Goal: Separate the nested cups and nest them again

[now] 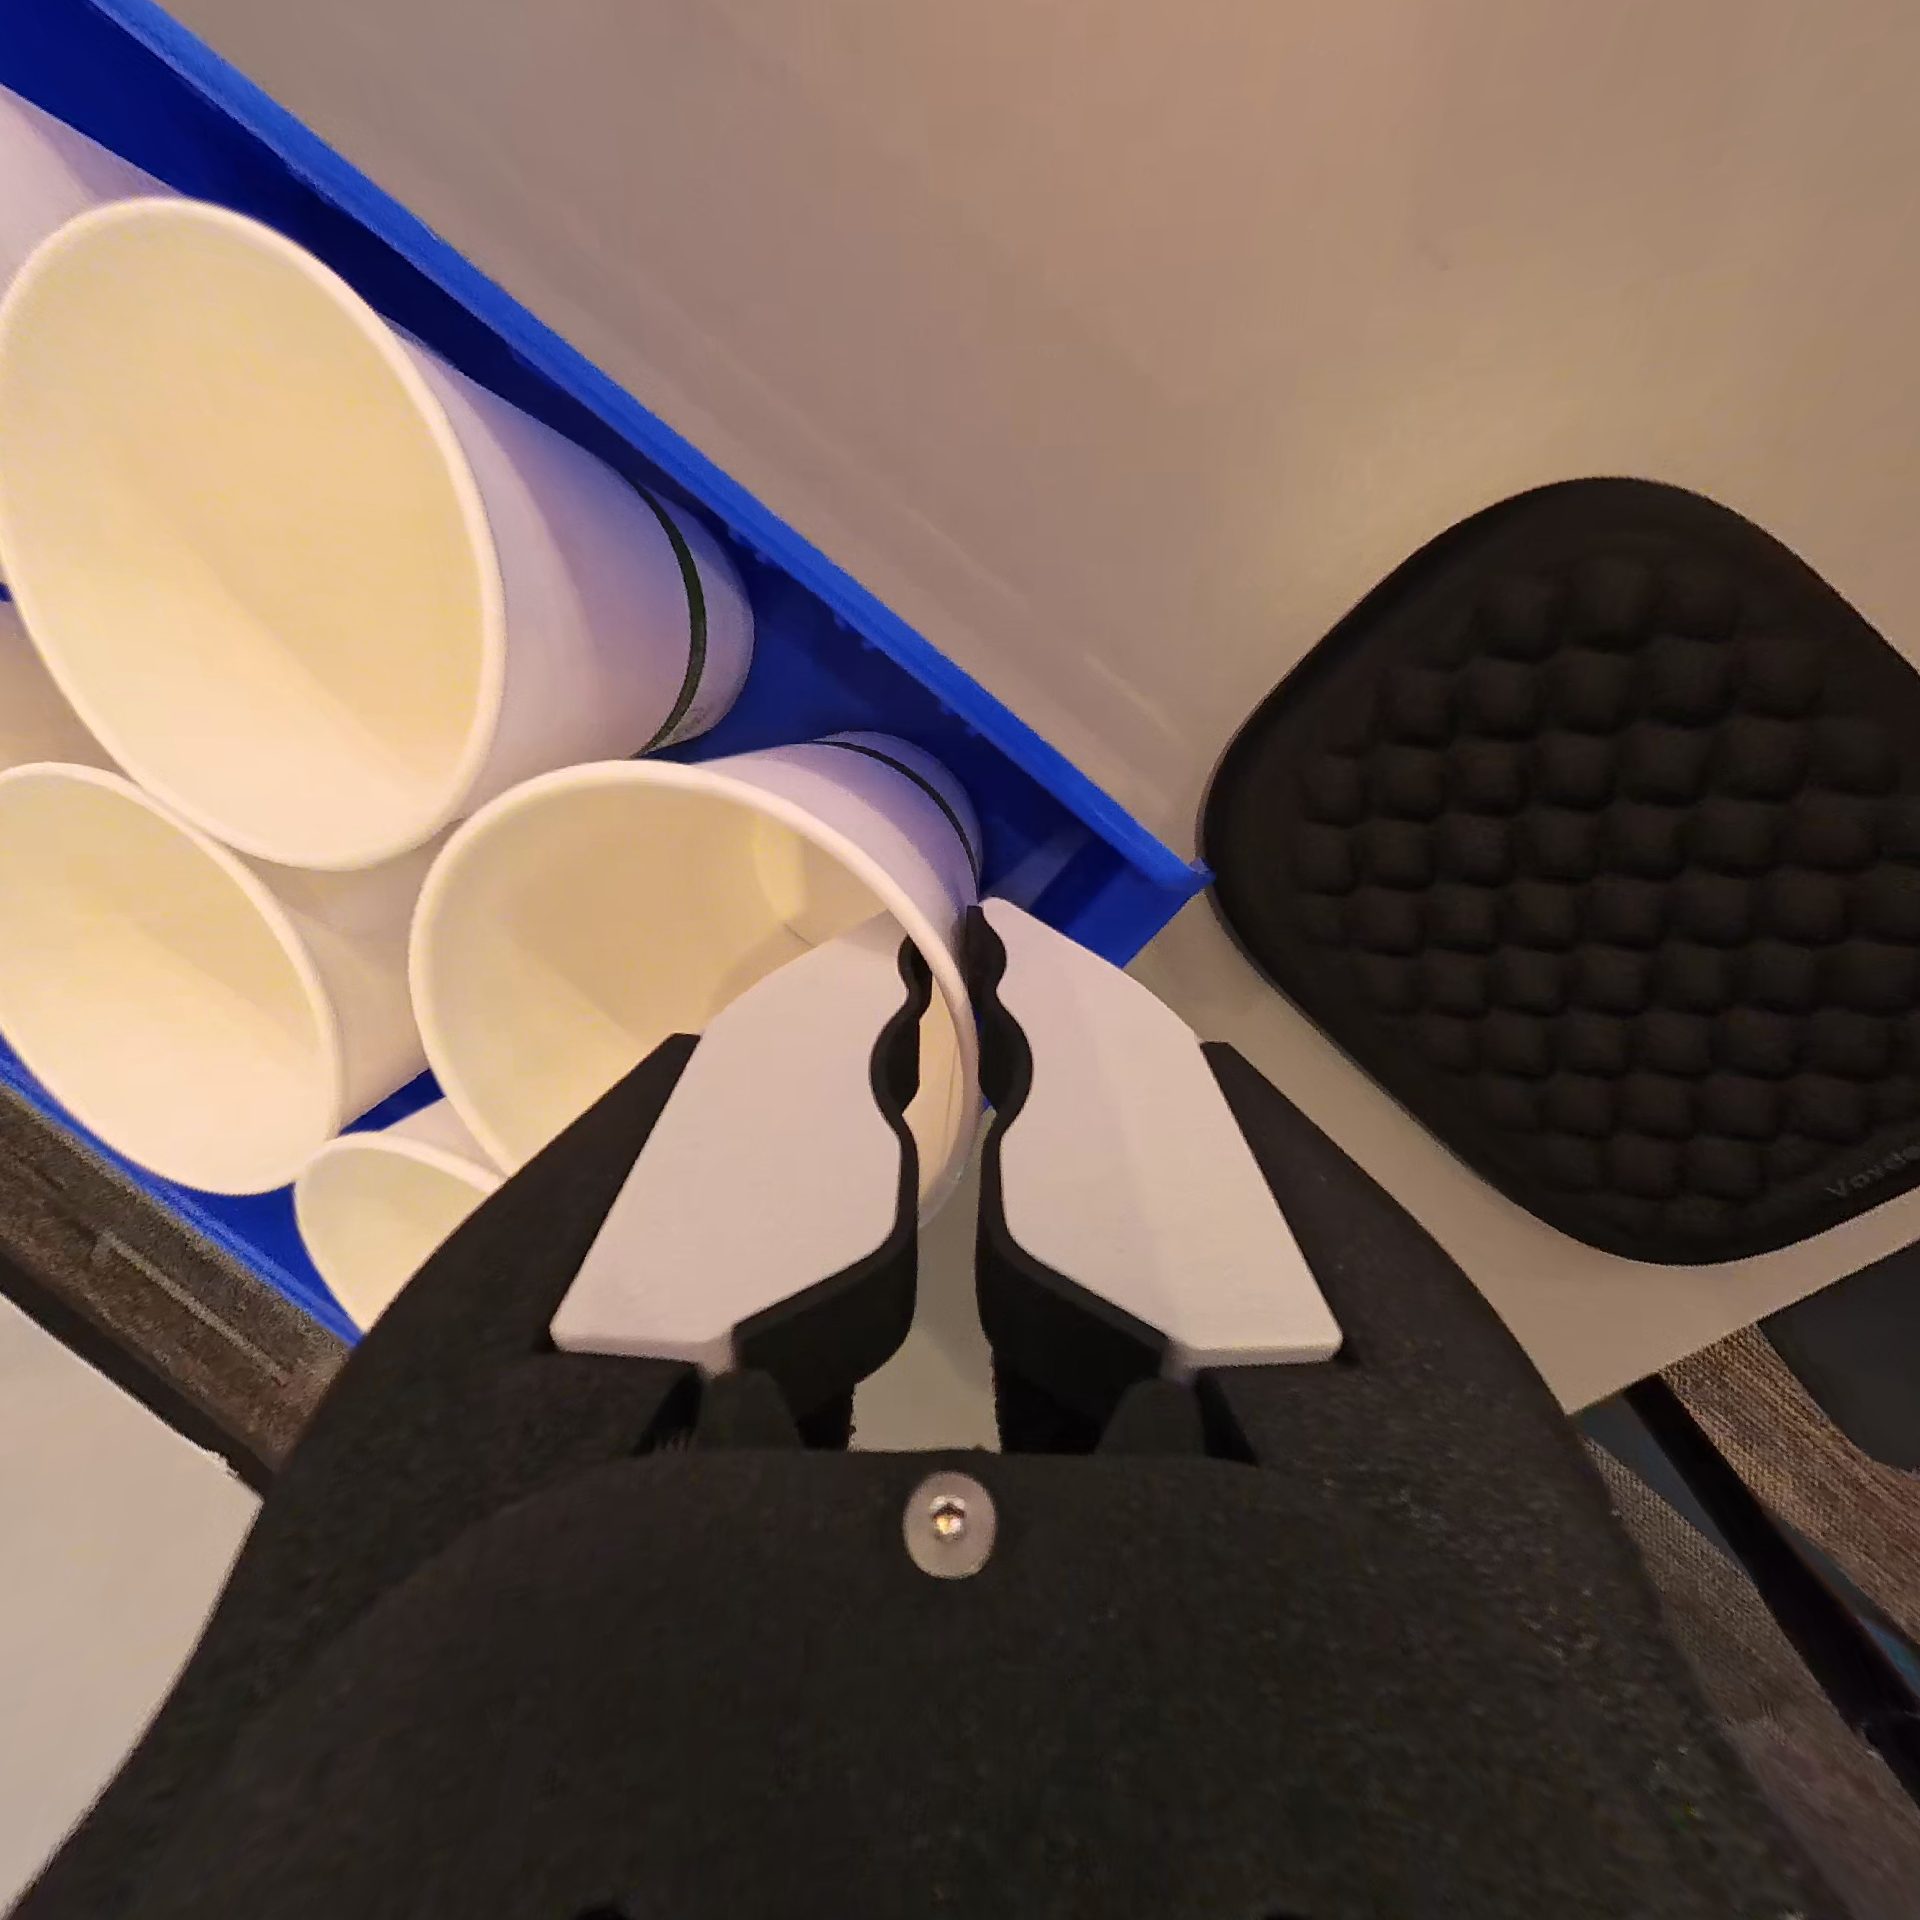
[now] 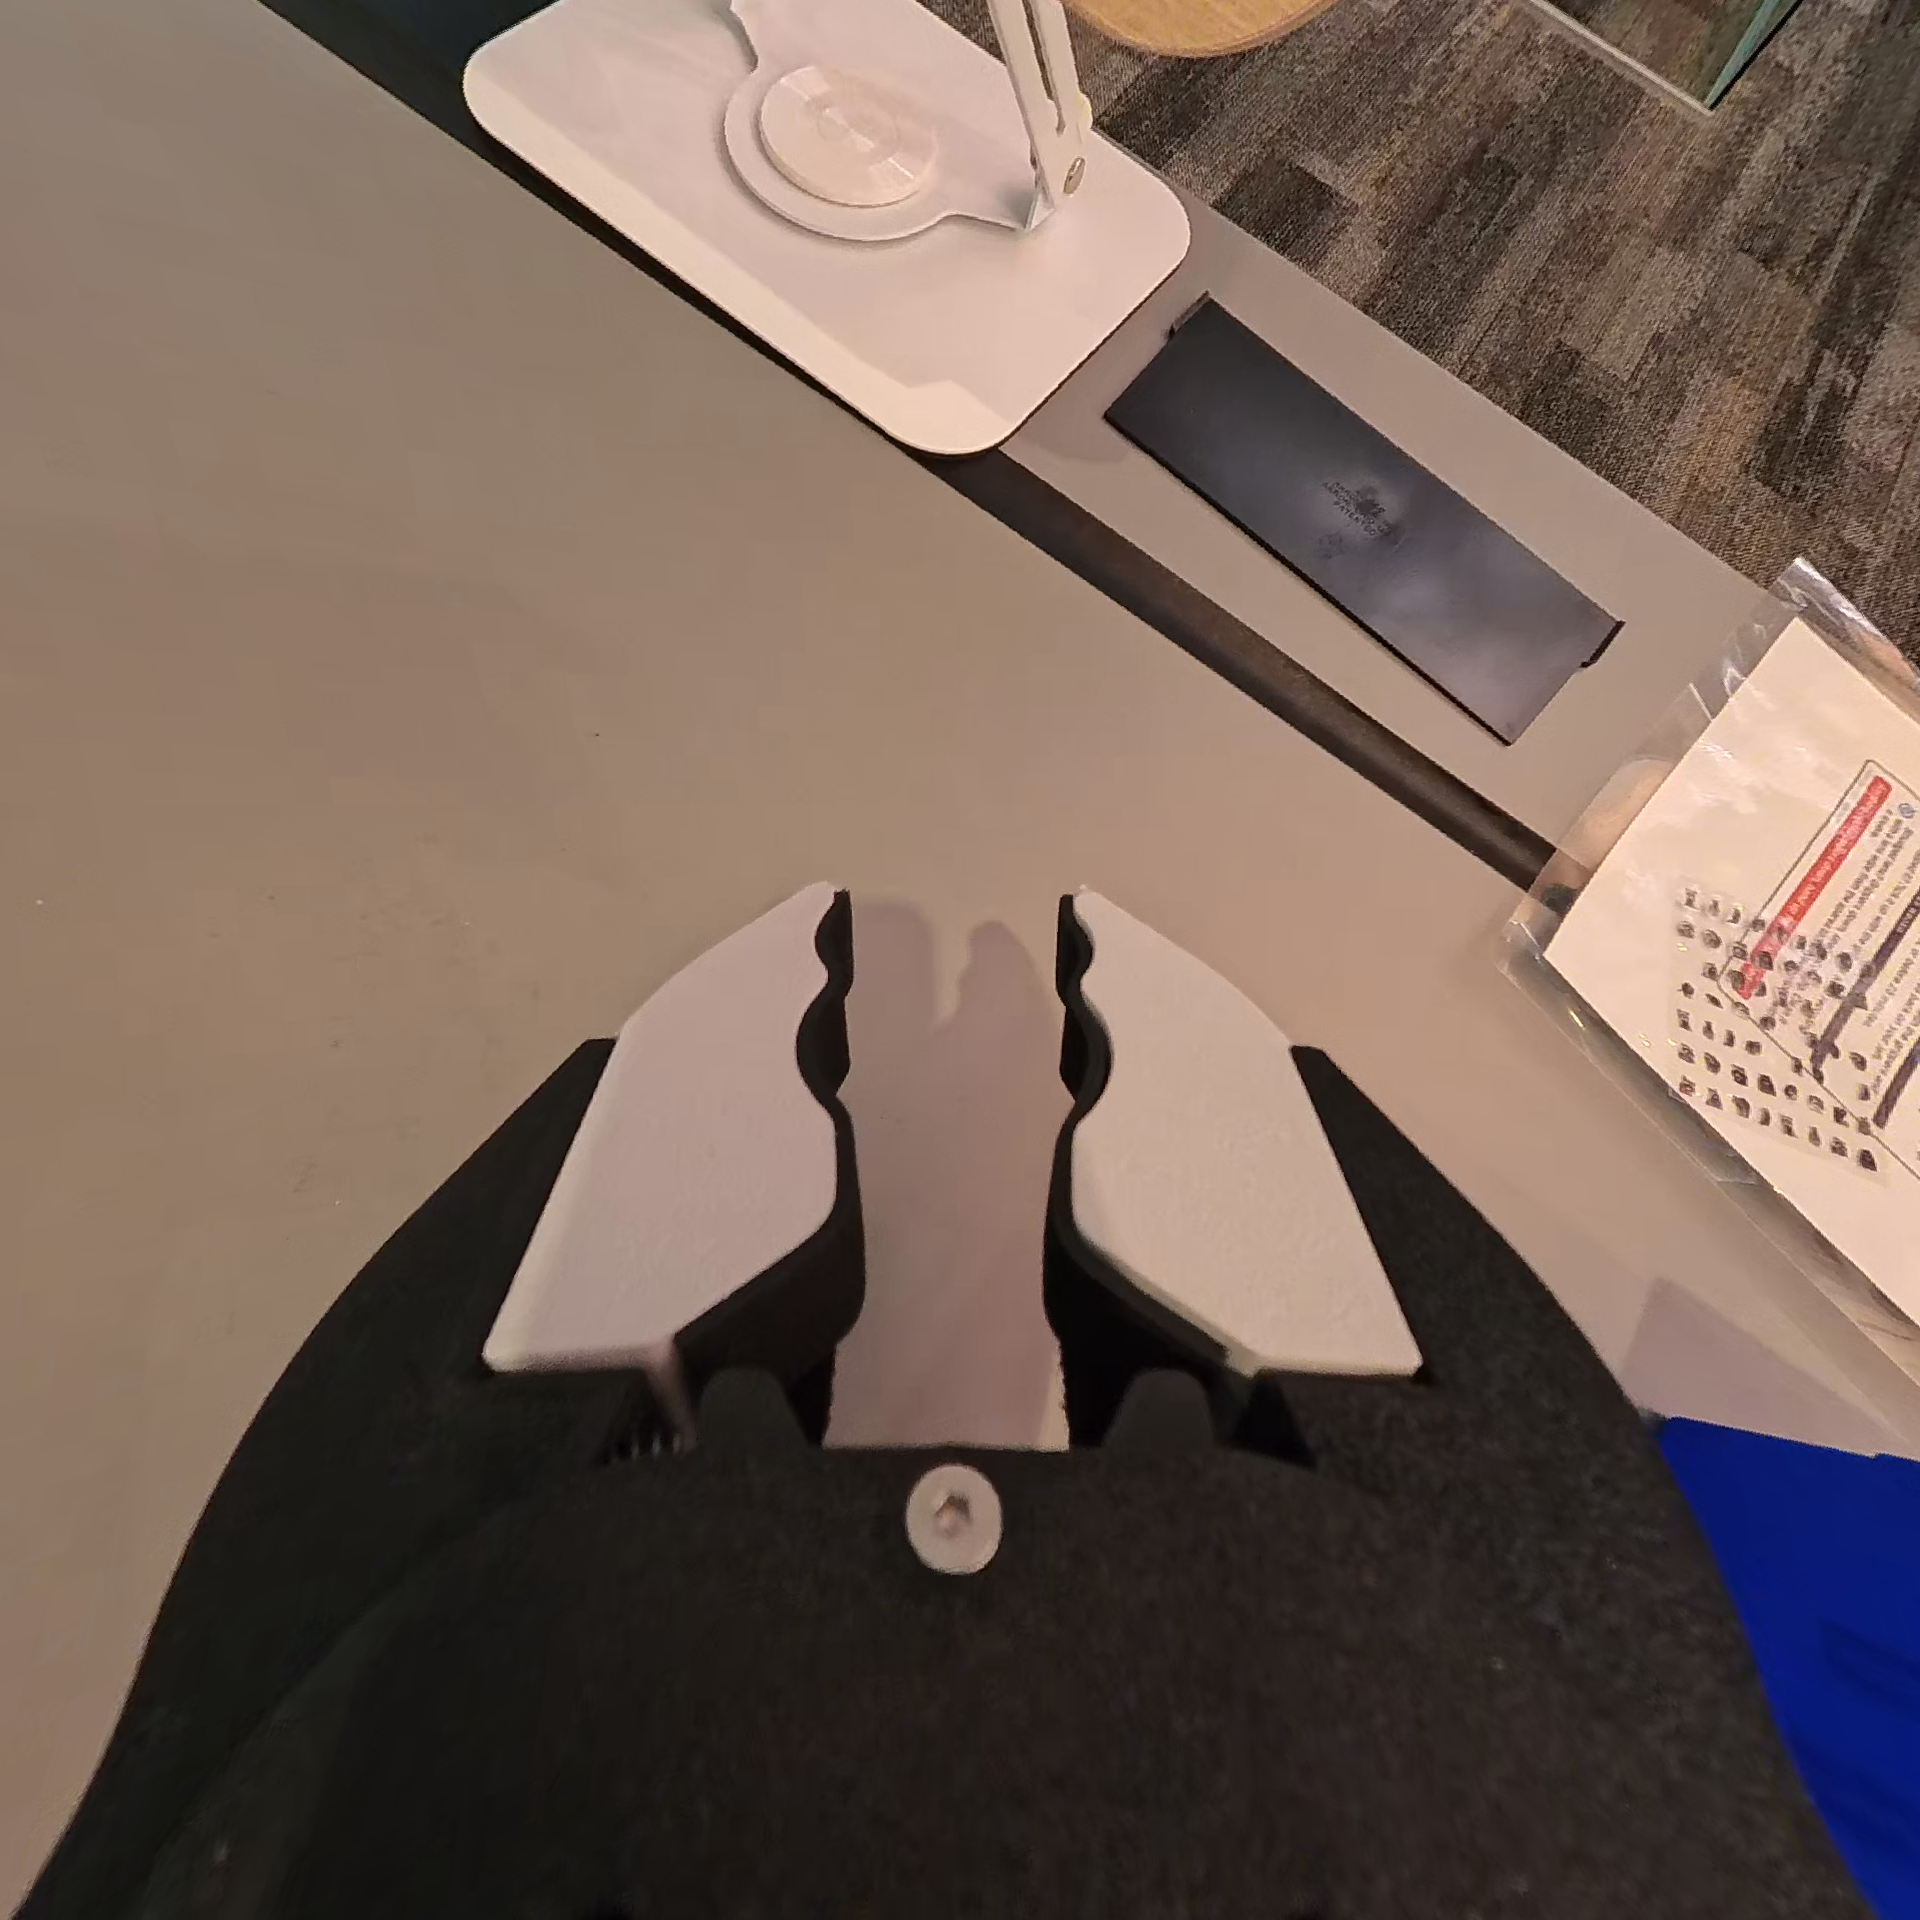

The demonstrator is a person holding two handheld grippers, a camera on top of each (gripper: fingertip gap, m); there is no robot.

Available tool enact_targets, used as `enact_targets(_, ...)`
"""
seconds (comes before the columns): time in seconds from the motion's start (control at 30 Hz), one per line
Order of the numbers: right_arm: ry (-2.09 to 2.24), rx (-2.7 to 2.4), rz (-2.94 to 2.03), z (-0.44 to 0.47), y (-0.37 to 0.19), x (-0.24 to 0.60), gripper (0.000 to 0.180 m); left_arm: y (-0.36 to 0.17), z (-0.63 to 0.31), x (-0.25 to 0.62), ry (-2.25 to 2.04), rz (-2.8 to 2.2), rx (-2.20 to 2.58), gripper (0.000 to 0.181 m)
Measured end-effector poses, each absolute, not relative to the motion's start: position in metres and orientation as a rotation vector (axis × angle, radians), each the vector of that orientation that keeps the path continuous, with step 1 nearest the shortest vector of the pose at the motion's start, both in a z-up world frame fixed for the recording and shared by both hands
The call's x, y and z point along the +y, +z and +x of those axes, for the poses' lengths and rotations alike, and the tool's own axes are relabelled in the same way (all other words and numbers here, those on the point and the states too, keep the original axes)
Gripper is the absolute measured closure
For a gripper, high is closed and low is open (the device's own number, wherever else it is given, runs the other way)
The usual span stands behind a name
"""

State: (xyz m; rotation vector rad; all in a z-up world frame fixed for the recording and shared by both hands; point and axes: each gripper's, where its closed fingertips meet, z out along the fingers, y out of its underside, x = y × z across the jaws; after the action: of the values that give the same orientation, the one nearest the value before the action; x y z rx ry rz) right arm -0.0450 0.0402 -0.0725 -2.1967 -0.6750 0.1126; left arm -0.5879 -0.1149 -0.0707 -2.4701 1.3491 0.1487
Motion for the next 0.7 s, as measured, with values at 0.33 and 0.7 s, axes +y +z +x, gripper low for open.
enact_targets(0.33, 0.145, -0.672, -2.208, -0.046, -0.075, 0.039, 0.143, -0.034, -0.579, -0.114, 0.2, -2.432, 1.369, 0.176)
enact_targets(0.7, 0.187, -0.716, -2.111, -0.062, -0.051, 0.035, 0.143, 0.035, -0.543, -0.12, 0.197, -2.274, 1.423, 0.176)
